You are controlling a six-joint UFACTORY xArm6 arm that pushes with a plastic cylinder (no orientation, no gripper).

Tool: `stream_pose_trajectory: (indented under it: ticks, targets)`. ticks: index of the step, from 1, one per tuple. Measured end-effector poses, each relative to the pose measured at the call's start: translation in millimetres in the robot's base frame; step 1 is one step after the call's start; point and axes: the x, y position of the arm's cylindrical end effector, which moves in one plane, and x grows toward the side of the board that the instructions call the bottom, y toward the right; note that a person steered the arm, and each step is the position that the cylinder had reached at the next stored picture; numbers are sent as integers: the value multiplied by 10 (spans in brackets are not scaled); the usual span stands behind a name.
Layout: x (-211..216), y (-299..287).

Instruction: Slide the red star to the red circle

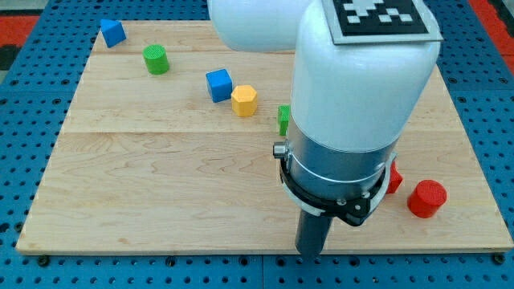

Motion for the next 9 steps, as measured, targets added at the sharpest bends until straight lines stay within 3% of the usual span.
stream_pose_trajectory:
  ticks: [7,9]
  targets:
    - [-61,5]
    - [-38,353]
